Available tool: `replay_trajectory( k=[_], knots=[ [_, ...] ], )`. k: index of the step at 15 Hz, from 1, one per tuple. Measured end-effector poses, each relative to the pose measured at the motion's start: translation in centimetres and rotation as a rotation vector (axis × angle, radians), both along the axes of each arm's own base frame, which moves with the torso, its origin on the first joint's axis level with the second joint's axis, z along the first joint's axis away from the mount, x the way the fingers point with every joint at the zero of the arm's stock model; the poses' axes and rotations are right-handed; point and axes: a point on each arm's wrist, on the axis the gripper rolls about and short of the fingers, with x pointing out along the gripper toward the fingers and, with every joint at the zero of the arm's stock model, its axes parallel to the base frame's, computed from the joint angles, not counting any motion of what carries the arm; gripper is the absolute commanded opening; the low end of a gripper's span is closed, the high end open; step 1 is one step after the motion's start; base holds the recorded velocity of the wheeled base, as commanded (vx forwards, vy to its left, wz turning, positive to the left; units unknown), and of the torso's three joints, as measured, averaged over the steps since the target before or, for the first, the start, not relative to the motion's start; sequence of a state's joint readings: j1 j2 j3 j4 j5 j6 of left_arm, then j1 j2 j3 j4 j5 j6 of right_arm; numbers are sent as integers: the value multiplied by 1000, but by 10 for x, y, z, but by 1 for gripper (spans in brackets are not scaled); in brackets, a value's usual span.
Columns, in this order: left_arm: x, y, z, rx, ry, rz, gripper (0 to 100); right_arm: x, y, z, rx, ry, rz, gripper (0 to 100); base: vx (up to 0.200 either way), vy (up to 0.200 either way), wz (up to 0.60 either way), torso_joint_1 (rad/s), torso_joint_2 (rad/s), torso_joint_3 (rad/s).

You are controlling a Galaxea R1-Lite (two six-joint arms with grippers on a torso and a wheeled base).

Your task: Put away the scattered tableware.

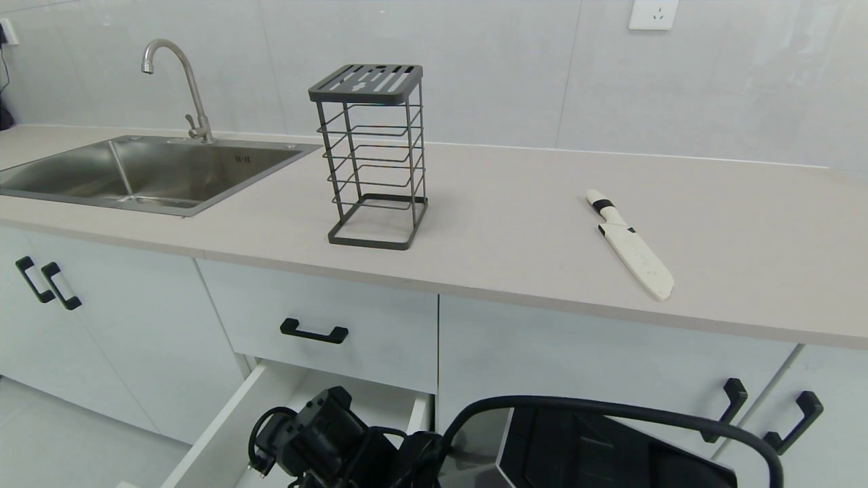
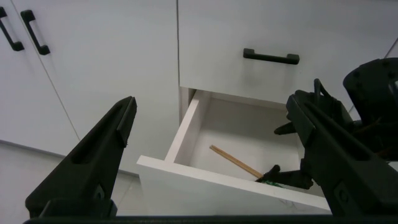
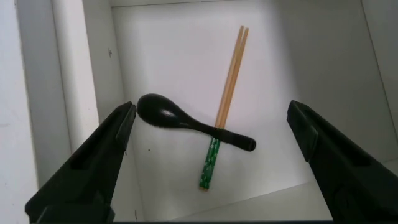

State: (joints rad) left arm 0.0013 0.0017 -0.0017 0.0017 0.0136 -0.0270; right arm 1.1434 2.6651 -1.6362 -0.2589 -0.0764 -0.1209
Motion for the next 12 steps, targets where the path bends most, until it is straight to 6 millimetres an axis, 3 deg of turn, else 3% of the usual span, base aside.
replay_trajectory(
  k=[7, 12],
  knots=[
    [0, 0, 0, 0, 0, 0, 100, 9, -19, 45, 20, -51, -7, 100, 0, 0, 0, 0, 0, 0],
    [0, 0, 0, 0, 0, 0, 100, -33, -12, 62, 35, -44, 86, 100, 0, 0, 0, 0, 0, 0]
  ],
)
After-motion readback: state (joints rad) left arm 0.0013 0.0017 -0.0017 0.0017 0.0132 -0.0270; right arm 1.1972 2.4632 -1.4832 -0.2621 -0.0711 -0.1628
